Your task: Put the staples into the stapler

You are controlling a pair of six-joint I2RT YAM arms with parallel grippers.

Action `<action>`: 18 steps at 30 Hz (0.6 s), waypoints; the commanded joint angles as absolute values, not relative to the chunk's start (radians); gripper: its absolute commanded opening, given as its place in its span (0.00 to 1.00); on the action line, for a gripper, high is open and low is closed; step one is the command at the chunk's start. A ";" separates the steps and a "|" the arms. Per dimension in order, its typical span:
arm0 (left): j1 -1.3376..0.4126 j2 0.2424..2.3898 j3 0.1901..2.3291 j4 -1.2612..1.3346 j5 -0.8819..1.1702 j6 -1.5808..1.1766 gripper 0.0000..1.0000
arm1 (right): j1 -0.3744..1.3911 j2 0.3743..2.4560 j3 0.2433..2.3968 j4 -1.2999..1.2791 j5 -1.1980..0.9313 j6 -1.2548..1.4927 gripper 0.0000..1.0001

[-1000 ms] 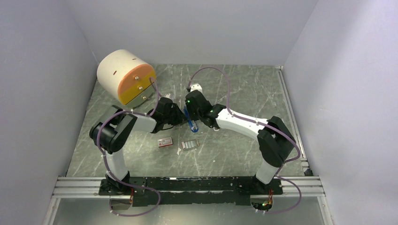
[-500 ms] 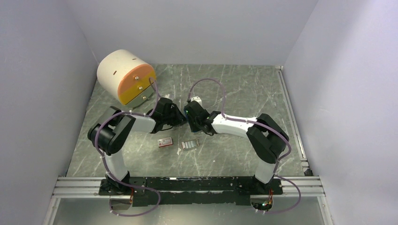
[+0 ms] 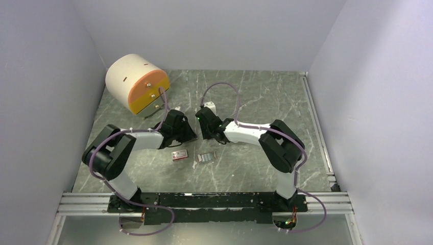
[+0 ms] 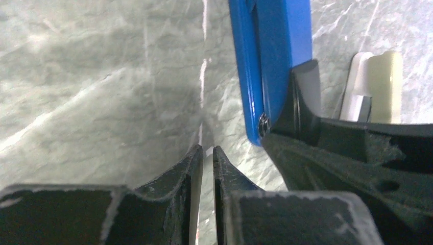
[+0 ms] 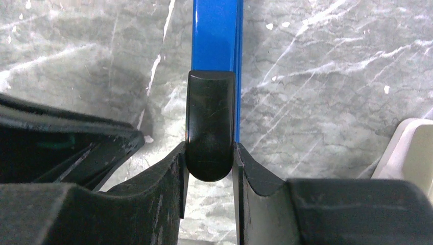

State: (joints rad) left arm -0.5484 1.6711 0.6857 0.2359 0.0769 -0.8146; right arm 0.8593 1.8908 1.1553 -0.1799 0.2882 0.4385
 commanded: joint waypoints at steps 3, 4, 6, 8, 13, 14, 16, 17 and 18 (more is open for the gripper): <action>-0.550 1.584 0.665 0.080 0.002 -0.762 0.21 | 0.857 1.993 1.146 -0.335 0.259 0.451 0.20; -0.549 1.569 0.668 0.070 0.002 -0.759 0.22 | 0.856 1.972 1.164 -0.340 0.265 0.445 0.22; -0.549 1.539 0.674 0.047 0.002 -0.750 0.23 | 0.844 1.948 1.221 -0.370 0.262 0.429 0.24; -0.549 1.501 0.681 0.024 -0.031 -0.735 0.25 | 0.826 1.933 1.289 -0.385 0.262 0.415 0.28; -0.549 1.416 0.707 -0.067 -0.086 -0.704 0.28 | 0.792 1.919 1.388 -0.400 0.231 0.382 0.56; -0.549 1.399 0.709 -0.082 -0.094 -0.702 0.29 | 0.790 1.912 1.393 -0.394 0.227 0.373 0.64; -0.549 1.360 0.713 -0.109 -0.113 -0.696 0.32 | 0.788 1.897 1.404 -0.390 0.223 0.354 0.75; -0.549 1.342 0.717 -0.126 -0.124 -0.694 0.33 | 0.787 1.886 1.406 -0.387 0.220 0.345 0.77; -0.550 1.321 0.721 -0.141 -0.134 -0.692 0.35 | 0.787 1.870 1.403 -0.381 0.217 0.338 0.79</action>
State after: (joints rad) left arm -0.5484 1.3918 0.6796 -0.0532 -0.0612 -0.7238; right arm 0.7898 1.9121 1.3853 -0.3656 0.2367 0.3843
